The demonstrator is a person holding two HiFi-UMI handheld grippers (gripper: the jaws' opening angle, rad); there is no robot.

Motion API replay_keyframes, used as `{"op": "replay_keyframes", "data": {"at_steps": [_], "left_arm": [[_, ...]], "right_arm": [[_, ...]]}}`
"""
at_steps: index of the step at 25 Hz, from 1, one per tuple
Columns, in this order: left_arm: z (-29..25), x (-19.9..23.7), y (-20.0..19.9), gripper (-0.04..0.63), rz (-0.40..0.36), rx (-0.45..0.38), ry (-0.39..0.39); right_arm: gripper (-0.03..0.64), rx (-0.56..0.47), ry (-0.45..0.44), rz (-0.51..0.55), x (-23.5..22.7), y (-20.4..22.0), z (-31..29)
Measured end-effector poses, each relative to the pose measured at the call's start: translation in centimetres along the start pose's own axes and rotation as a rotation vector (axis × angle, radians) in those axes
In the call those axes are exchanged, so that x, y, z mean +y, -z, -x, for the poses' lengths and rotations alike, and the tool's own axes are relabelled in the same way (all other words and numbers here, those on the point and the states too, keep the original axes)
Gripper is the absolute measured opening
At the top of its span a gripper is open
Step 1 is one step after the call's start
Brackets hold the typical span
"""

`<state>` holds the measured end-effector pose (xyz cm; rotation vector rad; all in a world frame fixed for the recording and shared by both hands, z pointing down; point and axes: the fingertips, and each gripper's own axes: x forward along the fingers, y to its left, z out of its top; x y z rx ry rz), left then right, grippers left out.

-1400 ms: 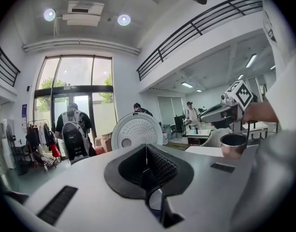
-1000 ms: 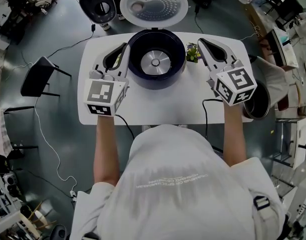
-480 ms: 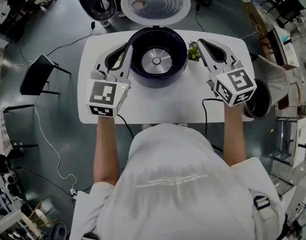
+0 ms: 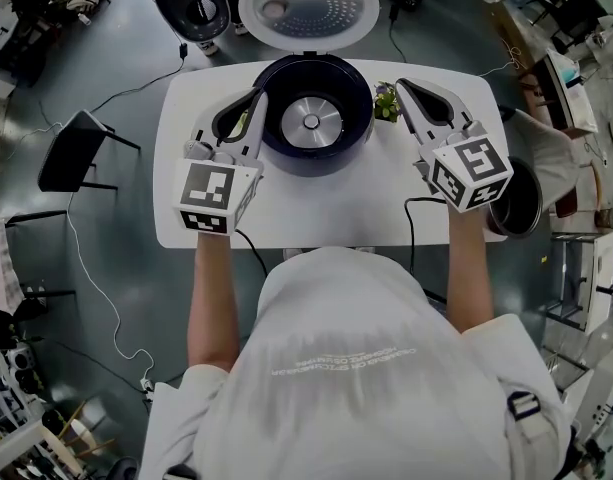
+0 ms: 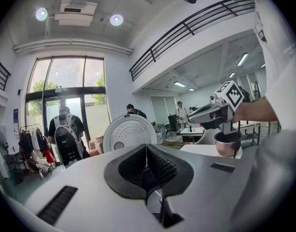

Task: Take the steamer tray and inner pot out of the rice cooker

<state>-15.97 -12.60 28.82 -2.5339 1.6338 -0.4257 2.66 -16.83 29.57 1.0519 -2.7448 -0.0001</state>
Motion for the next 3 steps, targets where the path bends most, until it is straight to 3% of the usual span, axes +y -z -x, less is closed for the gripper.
{"op": "replay_keyframes", "data": {"at_steps": [3], "left_arm": [[0.00,-0.04,-0.19,0.018,-0.002,-0.003,0.001]], "right_arm": [[0.026,-0.001,0.000,-0.002,-0.05,0.03,0.10]]}}
